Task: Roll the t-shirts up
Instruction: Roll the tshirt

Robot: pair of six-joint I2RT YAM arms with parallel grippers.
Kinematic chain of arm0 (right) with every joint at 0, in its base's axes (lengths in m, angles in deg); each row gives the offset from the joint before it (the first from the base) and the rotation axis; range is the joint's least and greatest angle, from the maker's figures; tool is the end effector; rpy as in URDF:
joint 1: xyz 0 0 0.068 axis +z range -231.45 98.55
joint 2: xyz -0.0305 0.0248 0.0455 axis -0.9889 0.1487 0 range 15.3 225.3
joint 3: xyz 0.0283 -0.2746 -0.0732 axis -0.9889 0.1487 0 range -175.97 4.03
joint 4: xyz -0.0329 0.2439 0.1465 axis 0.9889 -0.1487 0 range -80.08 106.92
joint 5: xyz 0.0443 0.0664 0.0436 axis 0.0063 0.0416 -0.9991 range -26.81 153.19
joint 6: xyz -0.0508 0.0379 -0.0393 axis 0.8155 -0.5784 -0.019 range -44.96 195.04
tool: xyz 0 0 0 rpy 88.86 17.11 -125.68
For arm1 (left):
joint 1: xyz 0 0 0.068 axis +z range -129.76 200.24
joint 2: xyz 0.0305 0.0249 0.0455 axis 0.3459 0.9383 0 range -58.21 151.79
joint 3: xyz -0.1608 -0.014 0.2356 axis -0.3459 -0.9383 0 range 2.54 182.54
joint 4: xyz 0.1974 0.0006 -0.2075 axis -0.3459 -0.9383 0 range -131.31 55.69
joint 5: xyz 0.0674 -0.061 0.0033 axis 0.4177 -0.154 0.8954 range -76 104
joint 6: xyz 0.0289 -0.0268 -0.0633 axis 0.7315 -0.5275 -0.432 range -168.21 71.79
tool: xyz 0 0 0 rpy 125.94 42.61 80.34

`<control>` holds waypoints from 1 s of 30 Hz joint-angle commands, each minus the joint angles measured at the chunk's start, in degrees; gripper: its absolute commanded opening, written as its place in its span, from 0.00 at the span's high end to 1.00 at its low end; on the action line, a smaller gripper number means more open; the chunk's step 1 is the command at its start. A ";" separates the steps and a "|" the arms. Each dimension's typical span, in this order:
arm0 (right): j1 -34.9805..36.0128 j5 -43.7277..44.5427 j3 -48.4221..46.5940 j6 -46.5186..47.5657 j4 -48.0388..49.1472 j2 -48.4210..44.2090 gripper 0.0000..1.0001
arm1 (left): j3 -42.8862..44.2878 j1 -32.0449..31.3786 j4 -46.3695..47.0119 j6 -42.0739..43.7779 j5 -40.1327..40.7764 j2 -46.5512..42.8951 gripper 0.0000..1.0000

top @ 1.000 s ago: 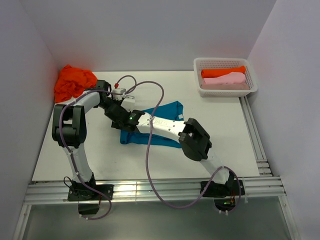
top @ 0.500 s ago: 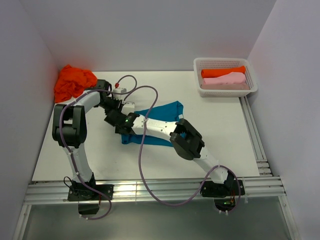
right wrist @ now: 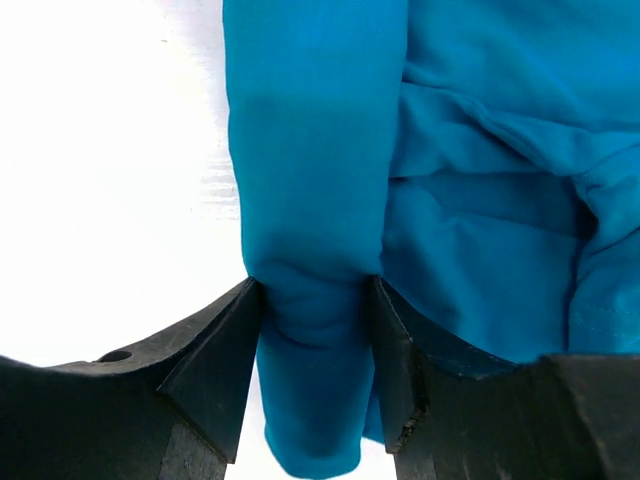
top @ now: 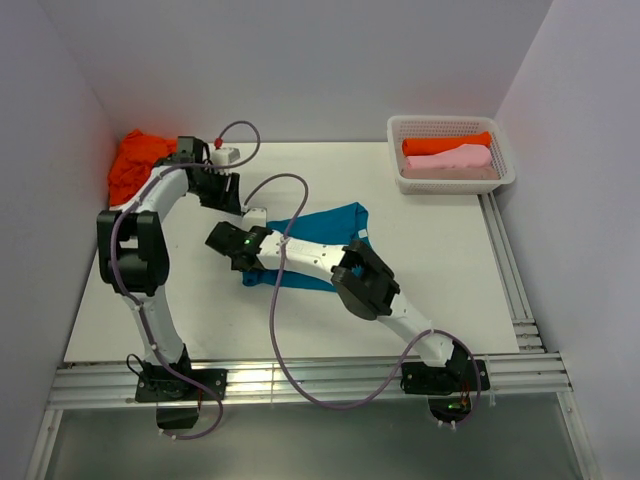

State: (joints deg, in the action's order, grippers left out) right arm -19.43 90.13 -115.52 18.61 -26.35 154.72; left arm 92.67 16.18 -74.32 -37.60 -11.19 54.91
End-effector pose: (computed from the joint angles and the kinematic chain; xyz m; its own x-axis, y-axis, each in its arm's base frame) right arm 0.2902 0.4854 0.1422 -0.8073 0.0635 -0.5867 -0.0335 0.9877 0.1530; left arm 0.4585 -0.0592 0.2012 -0.8262 0.2257 -0.5162 0.4161 0.8621 -0.2891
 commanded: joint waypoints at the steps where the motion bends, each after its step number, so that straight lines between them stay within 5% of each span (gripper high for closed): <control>1: 0.30 -0.30 -3.40 0.88 -2.79 1.91 0.46 | 3.30 2.38 0.46 -1.91 -1.70 -4.13 0.43; 5: 0.29 -2.85 -3.42 2.01 -1.22 2.01 0.60 | 2.86 3.88 1.42 -2.17 -3.81 -6.68 0.43; 9: -0.76 -11.71 5.97 3.86 15.07 -3.17 0.74 | 0.76 6.77 2.21 -1.91 -6.36 -8.53 0.43; 17: -3.04 -26.85 26.99 1.15 45.61 -12.15 0.75 | -10.21 9.24 8.45 -0.51 -7.51 -15.55 0.43; 24: -4.01 -32.04 38.31 -5.71 59.06 -13.99 0.75 | -19.98 9.07 12.76 2.75 -9.52 -19.08 0.39; 30: -4.19 -30.02 42.19 -9.05 60.58 -15.31 0.74 | -25.96 8.54 16.18 3.80 -13.22 -18.73 0.39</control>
State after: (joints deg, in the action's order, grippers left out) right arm -23.97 61.73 -75.30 12.38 32.21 142.17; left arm 68.91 25.45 -62.35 -35.50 -20.68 38.15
